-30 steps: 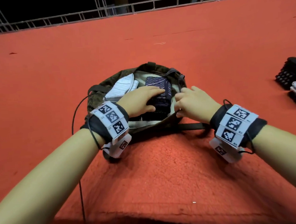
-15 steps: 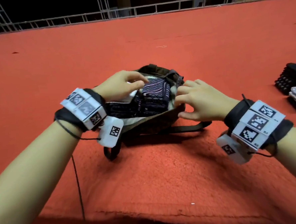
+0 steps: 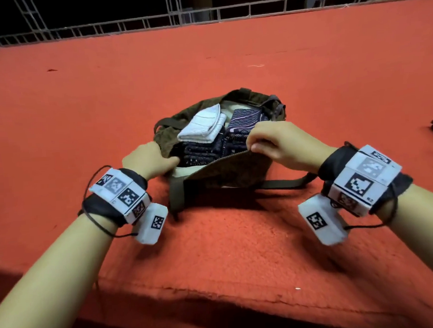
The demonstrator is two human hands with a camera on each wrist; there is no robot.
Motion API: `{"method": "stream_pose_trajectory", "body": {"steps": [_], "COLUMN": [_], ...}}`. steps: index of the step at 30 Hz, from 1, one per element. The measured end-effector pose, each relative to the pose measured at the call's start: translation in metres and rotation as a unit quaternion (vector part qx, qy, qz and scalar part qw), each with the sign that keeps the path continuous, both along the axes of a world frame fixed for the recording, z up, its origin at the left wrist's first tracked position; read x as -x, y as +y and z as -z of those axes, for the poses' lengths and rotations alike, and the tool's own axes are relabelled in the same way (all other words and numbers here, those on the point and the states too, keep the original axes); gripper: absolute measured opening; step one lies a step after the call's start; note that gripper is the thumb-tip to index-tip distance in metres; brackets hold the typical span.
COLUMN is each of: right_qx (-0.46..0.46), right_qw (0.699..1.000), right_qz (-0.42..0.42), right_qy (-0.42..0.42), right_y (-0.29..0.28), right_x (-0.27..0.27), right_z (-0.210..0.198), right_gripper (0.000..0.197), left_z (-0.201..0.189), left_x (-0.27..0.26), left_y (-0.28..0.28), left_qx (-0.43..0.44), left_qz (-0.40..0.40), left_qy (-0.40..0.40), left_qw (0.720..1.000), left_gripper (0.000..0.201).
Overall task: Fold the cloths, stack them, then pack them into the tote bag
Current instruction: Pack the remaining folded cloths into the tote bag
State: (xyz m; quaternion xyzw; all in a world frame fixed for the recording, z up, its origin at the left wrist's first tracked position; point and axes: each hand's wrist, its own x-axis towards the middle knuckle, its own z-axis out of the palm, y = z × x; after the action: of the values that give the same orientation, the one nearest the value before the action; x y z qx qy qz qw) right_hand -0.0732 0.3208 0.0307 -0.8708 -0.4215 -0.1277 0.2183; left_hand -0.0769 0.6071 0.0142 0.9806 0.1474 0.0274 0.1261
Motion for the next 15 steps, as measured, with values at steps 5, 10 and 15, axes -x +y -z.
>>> {"method": "stream_pose_trajectory", "body": {"steps": [5, 10, 15], "right_qx": [-0.016, -0.067, -0.062], "right_qw": [1.000, 0.998, 0.993], "right_qz": [-0.002, 0.017, 0.058], "right_qy": [0.006, -0.003, 0.078], "right_y": [-0.011, -0.005, -0.005], "right_x": [0.003, 0.000, 0.002], "right_z": [-0.005, -0.005, -0.005], "right_gripper": [0.009, 0.012, 0.011], "left_z": [-0.054, -0.066, -0.045], "left_x": [-0.011, -0.030, -0.041], "left_y": [0.022, 0.024, 0.033], "left_qx": [0.162, 0.312, 0.263], "left_qz": [-0.030, -0.058, -0.071], "left_qy": [-0.110, -0.200, -0.152], "left_qw": [0.980, 0.927, 0.950], "left_gripper": [0.037, 0.034, 0.033]}}
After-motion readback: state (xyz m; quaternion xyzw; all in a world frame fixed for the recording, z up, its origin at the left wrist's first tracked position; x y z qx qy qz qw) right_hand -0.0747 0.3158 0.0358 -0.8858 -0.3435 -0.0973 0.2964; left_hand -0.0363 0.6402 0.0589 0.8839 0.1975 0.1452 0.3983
